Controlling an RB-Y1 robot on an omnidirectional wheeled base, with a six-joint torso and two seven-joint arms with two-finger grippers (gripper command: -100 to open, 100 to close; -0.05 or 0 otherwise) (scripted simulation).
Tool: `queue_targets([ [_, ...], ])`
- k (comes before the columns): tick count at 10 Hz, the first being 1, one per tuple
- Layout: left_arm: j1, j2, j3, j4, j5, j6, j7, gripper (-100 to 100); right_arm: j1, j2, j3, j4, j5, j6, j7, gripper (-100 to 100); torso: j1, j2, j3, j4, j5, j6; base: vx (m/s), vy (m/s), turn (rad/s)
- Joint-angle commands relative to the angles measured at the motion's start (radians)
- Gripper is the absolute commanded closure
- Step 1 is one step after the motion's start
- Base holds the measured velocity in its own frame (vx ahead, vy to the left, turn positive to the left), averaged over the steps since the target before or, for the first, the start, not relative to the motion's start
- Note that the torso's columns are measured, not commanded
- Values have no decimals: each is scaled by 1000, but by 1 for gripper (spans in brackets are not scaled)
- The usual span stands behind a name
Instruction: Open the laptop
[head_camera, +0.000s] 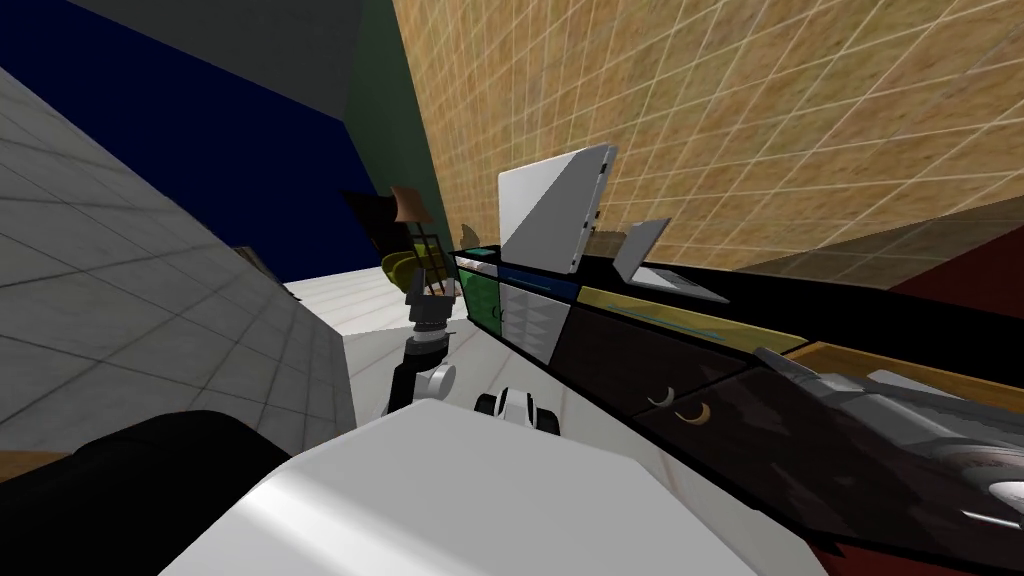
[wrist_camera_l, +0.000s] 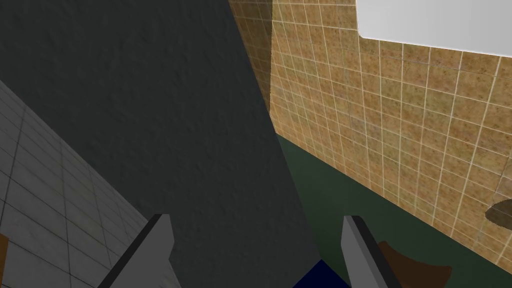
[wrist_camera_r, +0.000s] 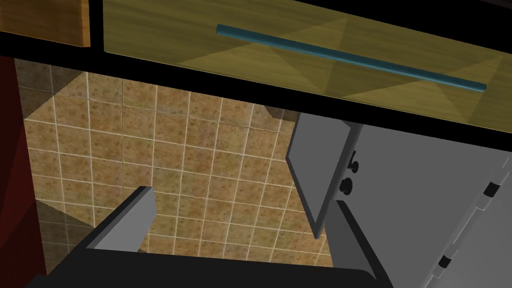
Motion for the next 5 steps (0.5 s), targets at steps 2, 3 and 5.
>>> queue_targets([
  [2,0,0,0,0,0,0,0,0,66,-70,-56,-4,14,93,50,-100,1,2,1,0,0,0,147,68,33],
  [3,0,0,0,0,0,0,0,0,92,-96,-76,-7,18,124,69,-100,-1,1,1,0,0,0,216,82,78],
  [5,0,0,0,0,0,0,0,0,117,-121,-95,-9,22,161,88,-100,2,-2,-2,-1,1,0,198,54,54],
])
